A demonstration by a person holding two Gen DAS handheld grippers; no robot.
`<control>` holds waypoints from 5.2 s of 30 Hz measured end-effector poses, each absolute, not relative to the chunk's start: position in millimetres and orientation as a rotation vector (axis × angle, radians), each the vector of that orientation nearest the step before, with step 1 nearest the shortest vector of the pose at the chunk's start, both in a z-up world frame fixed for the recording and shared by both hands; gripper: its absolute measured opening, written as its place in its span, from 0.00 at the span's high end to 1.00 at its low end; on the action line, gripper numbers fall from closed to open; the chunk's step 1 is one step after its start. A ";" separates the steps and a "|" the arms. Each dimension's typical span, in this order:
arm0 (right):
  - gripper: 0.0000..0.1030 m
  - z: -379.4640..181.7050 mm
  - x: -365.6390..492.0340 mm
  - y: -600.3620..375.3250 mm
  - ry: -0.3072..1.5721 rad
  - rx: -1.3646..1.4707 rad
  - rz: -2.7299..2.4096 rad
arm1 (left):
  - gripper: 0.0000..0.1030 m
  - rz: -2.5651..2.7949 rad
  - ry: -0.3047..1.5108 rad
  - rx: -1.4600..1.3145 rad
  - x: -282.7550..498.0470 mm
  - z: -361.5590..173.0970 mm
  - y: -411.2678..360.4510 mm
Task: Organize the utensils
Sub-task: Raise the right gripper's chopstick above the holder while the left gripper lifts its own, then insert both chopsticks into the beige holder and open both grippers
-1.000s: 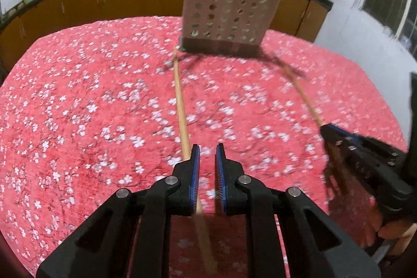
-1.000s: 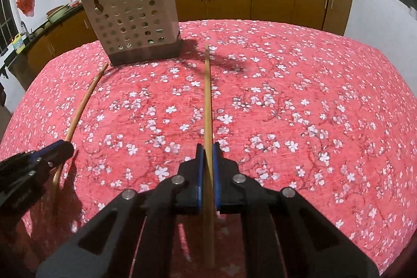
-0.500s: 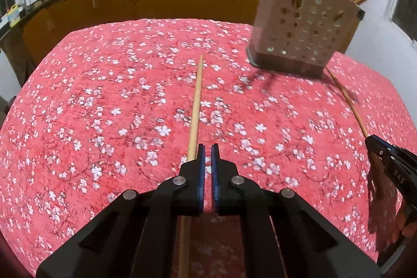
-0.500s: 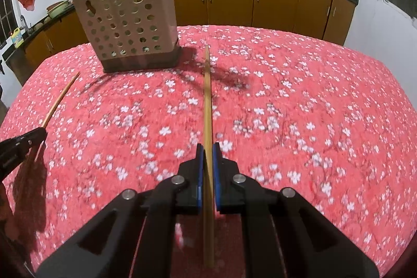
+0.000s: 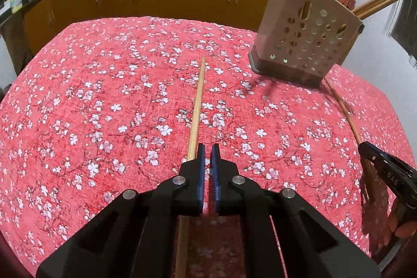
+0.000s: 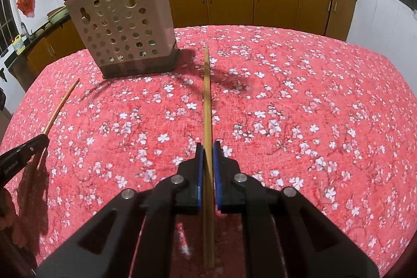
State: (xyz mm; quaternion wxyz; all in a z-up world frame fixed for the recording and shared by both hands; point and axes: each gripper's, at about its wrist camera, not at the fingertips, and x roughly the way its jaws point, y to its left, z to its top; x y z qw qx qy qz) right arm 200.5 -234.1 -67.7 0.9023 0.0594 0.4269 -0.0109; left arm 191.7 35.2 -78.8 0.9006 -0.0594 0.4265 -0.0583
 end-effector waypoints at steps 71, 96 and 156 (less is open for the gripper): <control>0.92 41.4 147.0 -252.9 0.545 0.183 -0.027 | 0.98 -0.196 0.669 -0.138 166.3 22.6 49.7; 0.92 23.8 151.0 -246.9 0.604 0.183 -0.014 | 0.81 -0.190 0.873 -0.019 148.9 -74.5 43.6; 0.92 200.7 199.6 -222.4 0.116 0.129 0.126 | 0.93 -0.228 0.211 -0.182 219.0 178.9 -10.1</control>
